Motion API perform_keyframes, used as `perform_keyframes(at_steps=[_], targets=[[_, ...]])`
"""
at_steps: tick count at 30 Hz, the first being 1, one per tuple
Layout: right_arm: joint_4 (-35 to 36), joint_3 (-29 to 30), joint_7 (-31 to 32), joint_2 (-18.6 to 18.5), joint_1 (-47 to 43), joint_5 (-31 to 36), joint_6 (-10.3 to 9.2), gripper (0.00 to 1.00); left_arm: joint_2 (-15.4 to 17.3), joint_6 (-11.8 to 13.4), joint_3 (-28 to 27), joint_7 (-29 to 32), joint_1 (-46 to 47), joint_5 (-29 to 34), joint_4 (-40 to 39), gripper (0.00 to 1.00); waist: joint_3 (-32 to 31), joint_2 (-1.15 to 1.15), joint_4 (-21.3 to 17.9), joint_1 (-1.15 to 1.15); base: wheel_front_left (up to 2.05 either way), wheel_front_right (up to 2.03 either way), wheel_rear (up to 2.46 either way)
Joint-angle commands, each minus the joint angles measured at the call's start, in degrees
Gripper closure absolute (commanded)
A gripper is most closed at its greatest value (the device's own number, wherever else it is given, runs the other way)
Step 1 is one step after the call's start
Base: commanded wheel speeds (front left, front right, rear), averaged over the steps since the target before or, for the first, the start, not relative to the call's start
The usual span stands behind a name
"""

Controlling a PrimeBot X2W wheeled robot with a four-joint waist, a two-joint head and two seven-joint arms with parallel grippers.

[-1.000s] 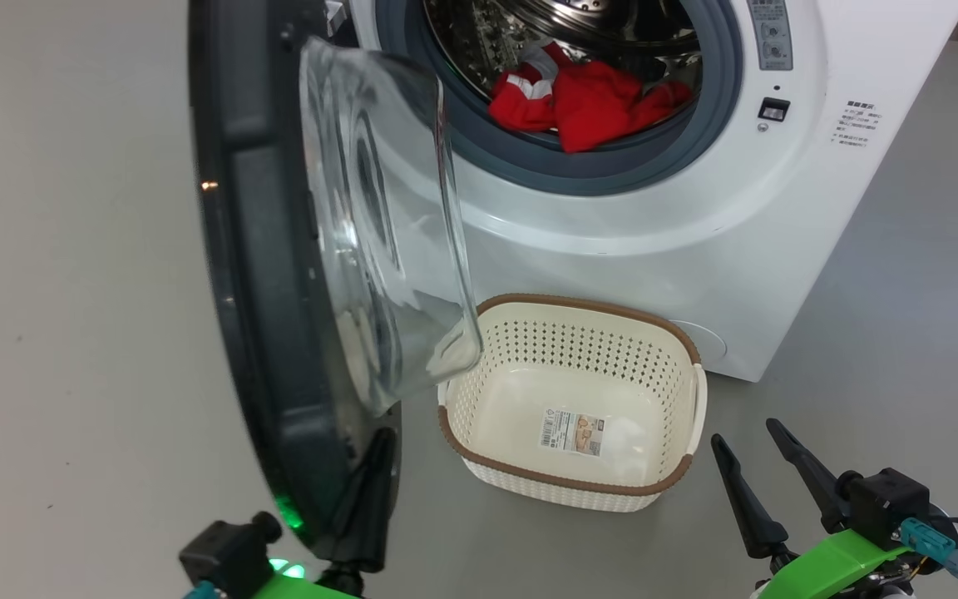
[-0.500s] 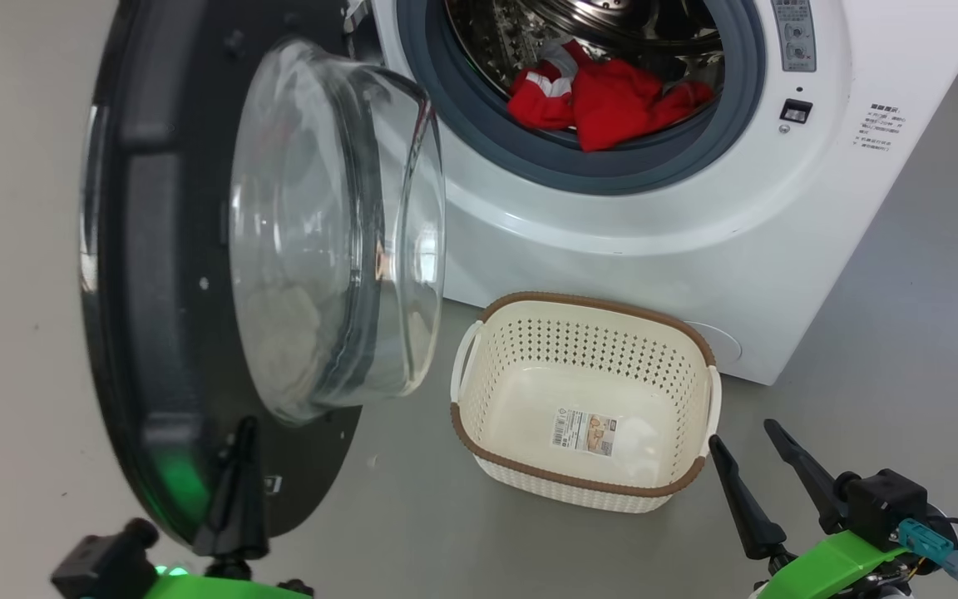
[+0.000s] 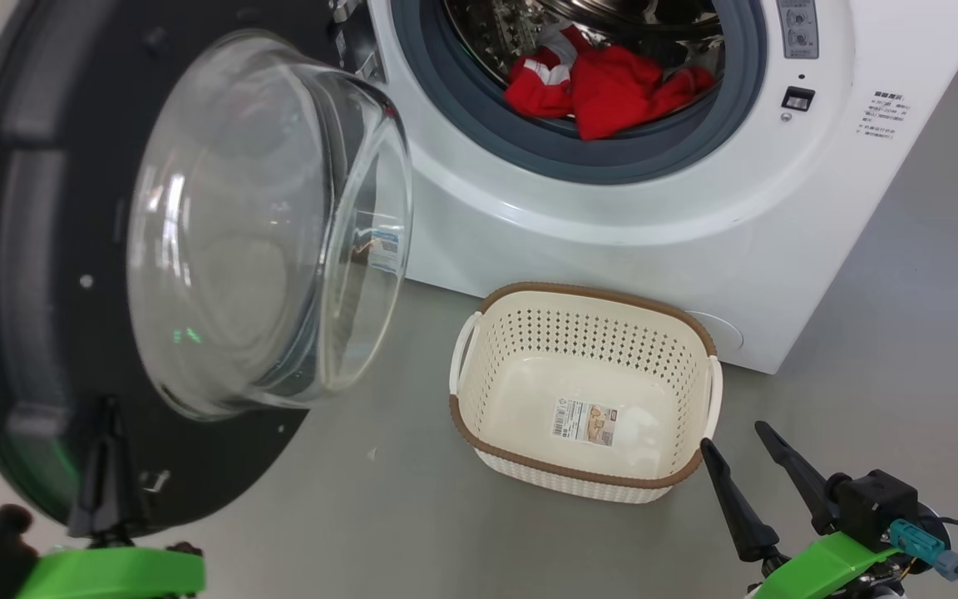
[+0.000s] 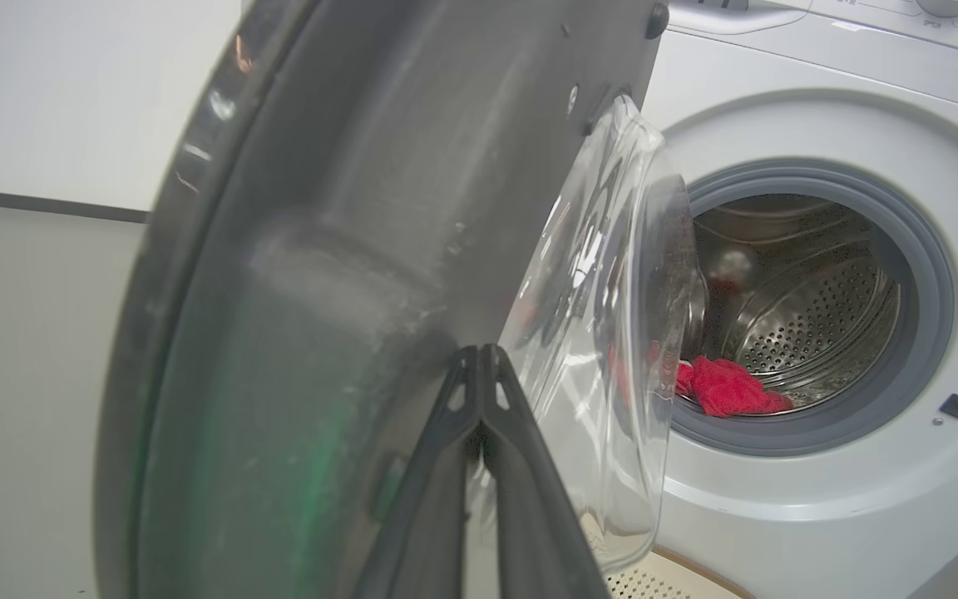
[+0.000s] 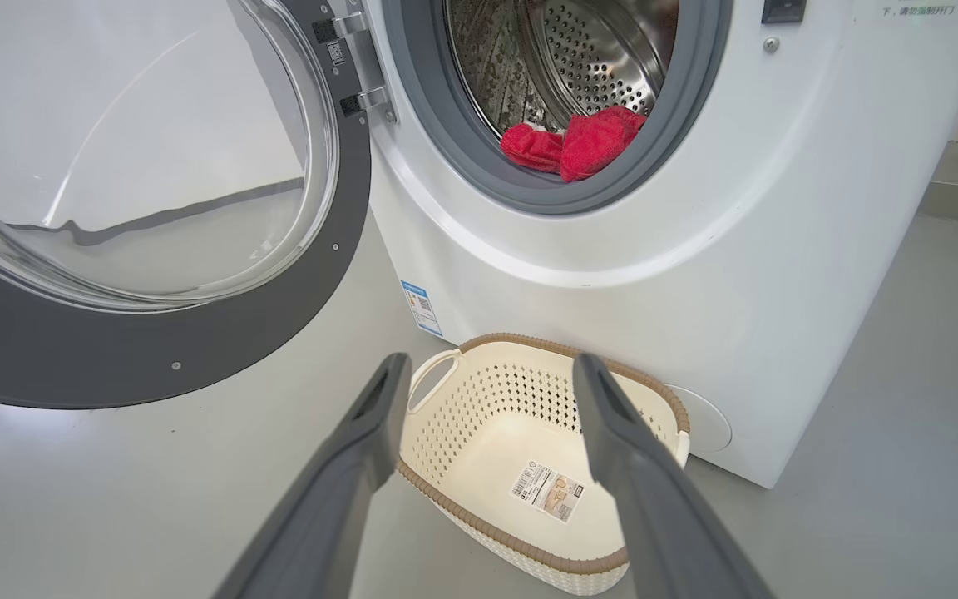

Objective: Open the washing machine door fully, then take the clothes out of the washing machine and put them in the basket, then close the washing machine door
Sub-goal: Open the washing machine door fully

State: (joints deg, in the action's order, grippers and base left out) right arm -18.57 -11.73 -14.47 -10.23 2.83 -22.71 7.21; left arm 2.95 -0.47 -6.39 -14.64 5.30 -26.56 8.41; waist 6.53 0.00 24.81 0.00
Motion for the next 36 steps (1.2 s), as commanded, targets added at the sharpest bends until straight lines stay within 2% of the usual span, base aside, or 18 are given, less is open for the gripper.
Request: perform_keyframes(at_steps=[1, 12, 22, 36], targets=[[1.11, -1.23, -0.52, -0.65, 2.06, 0.12, 0.28, 0.0, 2.36, 0.16, -4.56, -0.36, 2.83, 0.64, -0.46, 1.0, 0.26, 0.0, -0.14, 0.0, 0.0, 0.0, 0.0], [1.29, -1.25, -0.52, -1.29, 2.73, 0.2, 0.28, 0.0, 4.75, -1.42, -12.69, -0.36, 7.64, 2.83, 5.47, 1.0, 2.03, 0.0, -0.36, 0.0, 0.0, 0.0, 0.0], [1.55, -1.35, -0.52, -1.72, 3.57, 0.32, 0.28, 0.0, 8.19, -3.92, -19.49, -0.36, 14.36, 5.28, 15.21, 1.0, 4.12, 0.0, -0.84, 0.0, 0.0, 0.0, 0.0], [1.82, -1.12, -0.52, -2.8, 4.71, 0.46, 0.28, 0.0, 10.61, -6.27, -26.51, -0.36, 22.36, 10.43, 25.18, 1.0, 6.9, 0.0, -1.69, 0.0, 0.0, 0.0, 0.0]])
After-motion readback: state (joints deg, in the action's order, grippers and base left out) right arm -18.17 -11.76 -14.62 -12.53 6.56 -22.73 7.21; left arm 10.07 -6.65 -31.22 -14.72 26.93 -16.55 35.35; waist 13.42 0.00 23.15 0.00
